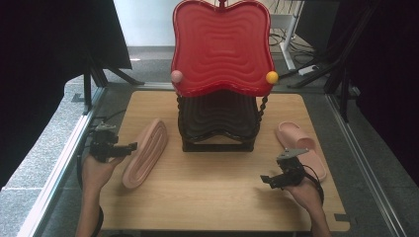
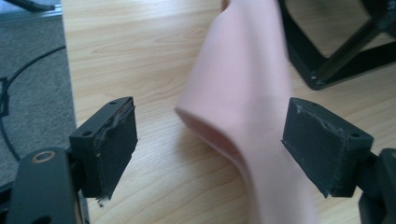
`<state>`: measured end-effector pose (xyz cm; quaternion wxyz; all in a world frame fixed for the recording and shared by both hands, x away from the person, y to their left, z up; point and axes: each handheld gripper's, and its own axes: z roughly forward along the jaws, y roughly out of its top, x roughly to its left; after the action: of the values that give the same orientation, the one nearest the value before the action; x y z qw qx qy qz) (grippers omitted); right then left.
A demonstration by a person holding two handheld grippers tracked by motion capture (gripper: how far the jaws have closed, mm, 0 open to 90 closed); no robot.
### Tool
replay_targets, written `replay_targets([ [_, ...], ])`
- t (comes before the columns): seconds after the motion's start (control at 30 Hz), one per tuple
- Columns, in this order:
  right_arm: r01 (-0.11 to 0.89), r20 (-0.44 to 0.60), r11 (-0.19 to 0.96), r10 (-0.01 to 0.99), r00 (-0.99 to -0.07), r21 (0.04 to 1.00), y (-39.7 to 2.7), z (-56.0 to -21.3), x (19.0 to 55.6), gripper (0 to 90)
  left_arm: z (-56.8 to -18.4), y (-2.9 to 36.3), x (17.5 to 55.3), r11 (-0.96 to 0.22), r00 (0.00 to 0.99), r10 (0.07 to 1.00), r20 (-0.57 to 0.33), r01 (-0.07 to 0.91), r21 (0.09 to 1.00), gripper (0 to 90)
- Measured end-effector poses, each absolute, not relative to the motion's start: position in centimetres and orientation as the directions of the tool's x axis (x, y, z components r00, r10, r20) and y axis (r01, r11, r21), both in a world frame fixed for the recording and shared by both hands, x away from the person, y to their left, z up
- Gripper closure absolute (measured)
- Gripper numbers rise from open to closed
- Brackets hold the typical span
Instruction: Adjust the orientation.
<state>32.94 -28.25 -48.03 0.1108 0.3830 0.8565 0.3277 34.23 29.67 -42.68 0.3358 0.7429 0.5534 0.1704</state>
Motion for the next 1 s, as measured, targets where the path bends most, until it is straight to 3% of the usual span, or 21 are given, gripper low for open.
replay_targets([
  [0.4, 0.587, 0.061, 0.499, 0.727, -0.684, 0.638, -28.1, -48.2, 33.0, 6.7, -44.1, 29.5, 34.5, -0.105, 0.372, 0.892, -0.255, 0.721, 0.685, 19.8],
  [0.63, 0.588, 0.063, 0.502, 0.725, -0.686, 0.635, -28.1, -48.2, 33.0, 6.9, -44.1, 28.6, 34.6, -0.105, 0.448, 0.829, -0.335, 0.713, 0.693, 35.7],
  [0.8, 0.590, 0.063, 0.501, 0.726, -0.685, 0.633, -28.1, -48.3, 33.0, 7.2, -43.9, 28.1, 34.9, -0.111, 0.432, 0.850, -0.303, 0.707, 0.698, 47.1],
  [1.0, 0.592, 0.062, 0.502, 0.727, -0.684, 0.631, -28.1, -48.4, 33.0, 7.6, -44.3, 27.6, 35.4, -0.099, 0.462, 0.801, -0.380, 0.729, 0.678, 47.6],
])
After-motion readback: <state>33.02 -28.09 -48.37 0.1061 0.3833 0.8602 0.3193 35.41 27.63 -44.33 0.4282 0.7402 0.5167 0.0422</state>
